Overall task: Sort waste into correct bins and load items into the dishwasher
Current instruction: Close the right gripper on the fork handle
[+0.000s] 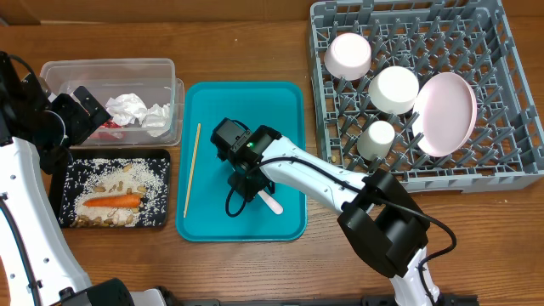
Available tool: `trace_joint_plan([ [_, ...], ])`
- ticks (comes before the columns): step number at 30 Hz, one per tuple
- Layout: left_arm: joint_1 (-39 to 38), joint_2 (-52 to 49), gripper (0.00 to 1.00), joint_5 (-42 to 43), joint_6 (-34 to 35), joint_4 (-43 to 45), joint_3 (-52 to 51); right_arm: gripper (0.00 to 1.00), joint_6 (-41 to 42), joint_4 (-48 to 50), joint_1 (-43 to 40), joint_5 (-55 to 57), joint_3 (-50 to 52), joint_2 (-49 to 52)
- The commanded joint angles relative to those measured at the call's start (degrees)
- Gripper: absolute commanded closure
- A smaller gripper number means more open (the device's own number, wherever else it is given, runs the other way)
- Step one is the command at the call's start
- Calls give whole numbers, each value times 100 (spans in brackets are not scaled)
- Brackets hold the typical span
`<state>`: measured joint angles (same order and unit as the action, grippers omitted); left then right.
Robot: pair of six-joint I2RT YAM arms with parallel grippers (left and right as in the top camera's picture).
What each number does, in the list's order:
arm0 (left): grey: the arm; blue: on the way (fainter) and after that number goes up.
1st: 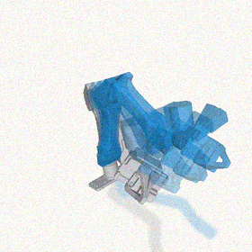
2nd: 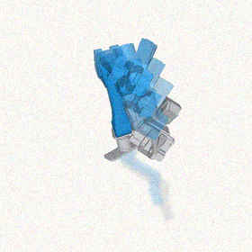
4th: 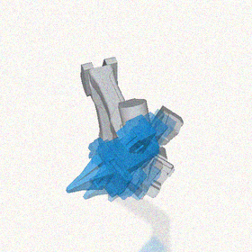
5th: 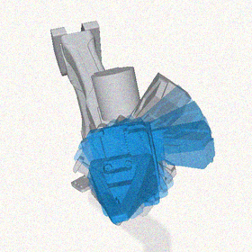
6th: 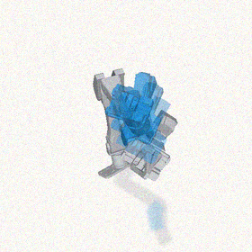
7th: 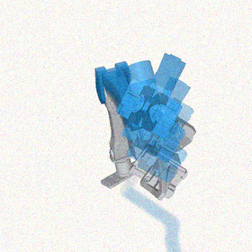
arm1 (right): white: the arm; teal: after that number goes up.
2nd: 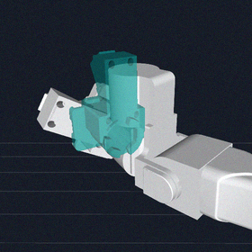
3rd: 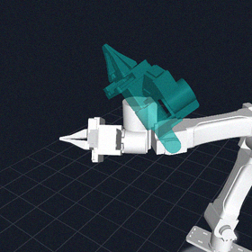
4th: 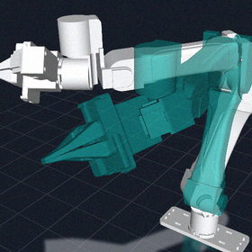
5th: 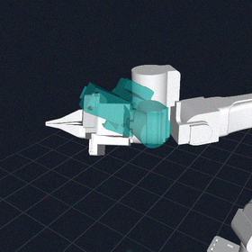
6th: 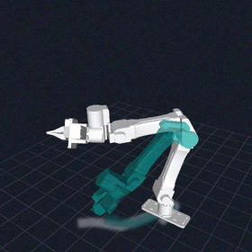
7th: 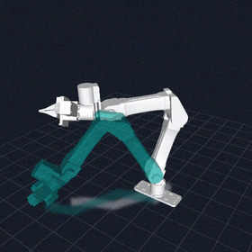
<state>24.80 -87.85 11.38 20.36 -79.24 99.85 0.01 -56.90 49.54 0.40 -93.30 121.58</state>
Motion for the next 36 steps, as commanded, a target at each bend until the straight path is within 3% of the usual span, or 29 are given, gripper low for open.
trace_joint_plan([
  [1,-7,98,0,66,-46,-2,114,38,0,83,0,-28,4,7],
  [18,-7,98,0,66,-46,-2,114,38,-2,446,0,-48,348,7],
  [21,-7,98,0,66,-46,-2,114,44,-2,479,0,-48,369,7],
  [36,-7,98,0,66,-46,-2,114,45,0,114,-15,216,367,251],
])
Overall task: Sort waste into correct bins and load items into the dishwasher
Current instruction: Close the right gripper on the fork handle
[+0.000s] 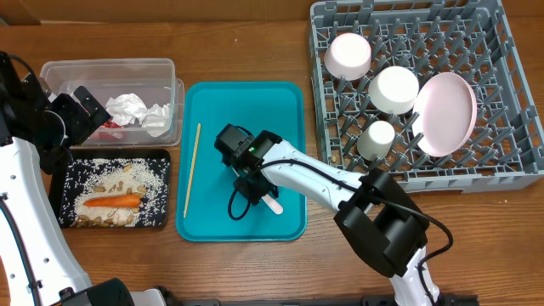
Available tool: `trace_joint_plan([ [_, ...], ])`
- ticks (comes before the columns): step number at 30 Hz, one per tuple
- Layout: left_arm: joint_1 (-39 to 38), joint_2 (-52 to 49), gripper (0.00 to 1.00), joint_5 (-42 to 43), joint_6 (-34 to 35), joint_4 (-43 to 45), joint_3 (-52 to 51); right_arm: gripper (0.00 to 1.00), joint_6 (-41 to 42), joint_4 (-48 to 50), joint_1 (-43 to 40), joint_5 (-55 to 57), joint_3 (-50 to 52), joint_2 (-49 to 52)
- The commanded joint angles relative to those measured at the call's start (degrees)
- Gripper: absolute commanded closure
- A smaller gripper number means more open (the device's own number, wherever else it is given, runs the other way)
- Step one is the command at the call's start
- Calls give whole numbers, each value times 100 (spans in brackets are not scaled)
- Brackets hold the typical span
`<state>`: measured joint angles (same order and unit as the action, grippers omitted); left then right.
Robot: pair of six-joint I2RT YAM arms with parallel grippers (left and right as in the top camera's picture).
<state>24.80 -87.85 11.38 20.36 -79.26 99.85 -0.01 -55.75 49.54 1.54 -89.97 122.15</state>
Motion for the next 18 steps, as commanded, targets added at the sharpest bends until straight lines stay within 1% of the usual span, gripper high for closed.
trace_joint_plan([
  [1,-7,98,0,66,-46,0,114,45,2,0,-15,103,35,208],
  [3,-7,98,0,66,-46,0,114,46,2,22,-15,101,35,219],
  [4,-7,98,0,66,-46,0,114,50,4,42,-15,101,35,219],
  [6,-7,98,0,66,-46,0,114,53,24,87,-17,103,35,223],
  [8,-7,98,0,66,-46,0,114,53,24,103,-15,103,35,262],
  [10,-7,98,0,66,-46,0,114,57,20,101,-20,105,35,330],
  [14,-7,98,0,66,-46,0,114,69,20,57,-4,144,33,352],
  [18,-7,98,0,66,-46,0,114,74,20,13,17,142,-4,352],
])
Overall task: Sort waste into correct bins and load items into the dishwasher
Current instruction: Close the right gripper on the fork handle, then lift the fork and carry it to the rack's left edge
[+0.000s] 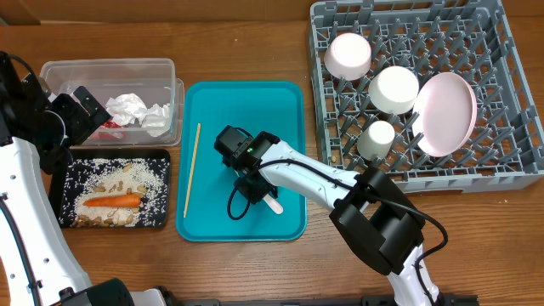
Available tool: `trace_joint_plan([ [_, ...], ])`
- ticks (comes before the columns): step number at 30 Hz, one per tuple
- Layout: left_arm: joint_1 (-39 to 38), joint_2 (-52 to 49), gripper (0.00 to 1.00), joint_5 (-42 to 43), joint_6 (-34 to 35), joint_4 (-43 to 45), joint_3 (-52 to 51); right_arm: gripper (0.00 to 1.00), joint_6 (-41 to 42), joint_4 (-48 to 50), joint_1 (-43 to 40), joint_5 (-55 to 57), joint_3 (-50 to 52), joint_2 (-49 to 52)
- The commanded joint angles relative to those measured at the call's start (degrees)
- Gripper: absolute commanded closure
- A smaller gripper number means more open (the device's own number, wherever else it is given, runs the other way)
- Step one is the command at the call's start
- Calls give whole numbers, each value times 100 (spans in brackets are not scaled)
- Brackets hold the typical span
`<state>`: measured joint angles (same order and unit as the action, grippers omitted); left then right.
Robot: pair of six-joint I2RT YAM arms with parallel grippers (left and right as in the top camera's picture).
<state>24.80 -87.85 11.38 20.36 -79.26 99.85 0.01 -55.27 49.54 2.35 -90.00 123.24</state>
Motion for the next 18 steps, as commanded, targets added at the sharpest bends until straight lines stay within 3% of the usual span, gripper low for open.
trace_joint_plan([
  [1,-7,98,0,66,-46,0,114,76,17,-59,17,59,-26,243],
  [6,-7,98,0,66,-46,0,114,84,17,-83,33,79,-52,240],
  [13,-7,98,0,66,-46,0,114,87,17,-184,17,76,-131,216],
  [15,-7,98,0,66,-46,0,114,96,17,-199,24,79,-142,216],
  [18,-7,98,0,66,-46,0,114,96,20,-293,11,79,-240,214],
])
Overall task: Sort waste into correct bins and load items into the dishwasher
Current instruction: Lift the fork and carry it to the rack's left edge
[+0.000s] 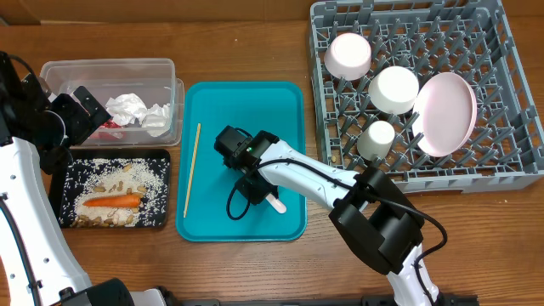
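Note:
My right gripper (252,185) is down on the teal tray (212,102), over a white utensil (275,204). Only one end of the utensil sticks out to the gripper's lower right. The wrist hides the fingers, so their state does not show. A thin wooden stick (192,170) lies along the tray's left side. My left gripper (78,110) hangs at the left edge of the clear bin (106,66), its fingers spread with nothing between them.
The clear bin holds crumpled white paper (136,110) and a red scrap. Below it, a black tray (59,183) holds rice and a carrot (112,201). The grey dish rack (510,166) at the right carries three white cups and a pink bowl (444,115).
The white utensil's visible end has shifted very slightly to the right under my right gripper. The left arm has not moved.
My right gripper stood over the white utensil on the teal tray at every moment, its wrist edging slightly toward the front left after the oldest one. The stick, bins and rack stayed as they were, and the left arm kept still by the clear bin.

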Available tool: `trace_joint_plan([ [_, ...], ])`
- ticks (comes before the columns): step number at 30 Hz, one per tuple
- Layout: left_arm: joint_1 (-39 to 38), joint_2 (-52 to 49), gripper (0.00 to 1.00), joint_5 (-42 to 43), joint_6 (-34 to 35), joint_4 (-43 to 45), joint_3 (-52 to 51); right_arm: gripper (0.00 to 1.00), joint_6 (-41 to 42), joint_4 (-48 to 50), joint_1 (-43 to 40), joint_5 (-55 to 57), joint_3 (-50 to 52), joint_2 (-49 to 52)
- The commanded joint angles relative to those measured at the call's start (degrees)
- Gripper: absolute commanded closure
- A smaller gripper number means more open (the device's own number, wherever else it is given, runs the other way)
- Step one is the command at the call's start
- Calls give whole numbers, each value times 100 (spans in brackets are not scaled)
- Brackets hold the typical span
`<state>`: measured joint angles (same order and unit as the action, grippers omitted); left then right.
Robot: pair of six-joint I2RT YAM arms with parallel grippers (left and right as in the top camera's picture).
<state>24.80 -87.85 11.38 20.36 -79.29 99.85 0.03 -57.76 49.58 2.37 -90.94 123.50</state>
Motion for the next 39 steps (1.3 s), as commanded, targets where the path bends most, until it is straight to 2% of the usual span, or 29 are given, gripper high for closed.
trace_joint_plan([
  [1,-7,98,0,66,-46,2,114,96,20,-55,7,74,-173,188],
  [20,-7,98,0,66,-46,2,114,96,212,-374,-452,-682,-1005,-232],
  [39,-7,98,0,66,-46,2,111,96,212,-793,-2105,-848,-1084,-1777],
])
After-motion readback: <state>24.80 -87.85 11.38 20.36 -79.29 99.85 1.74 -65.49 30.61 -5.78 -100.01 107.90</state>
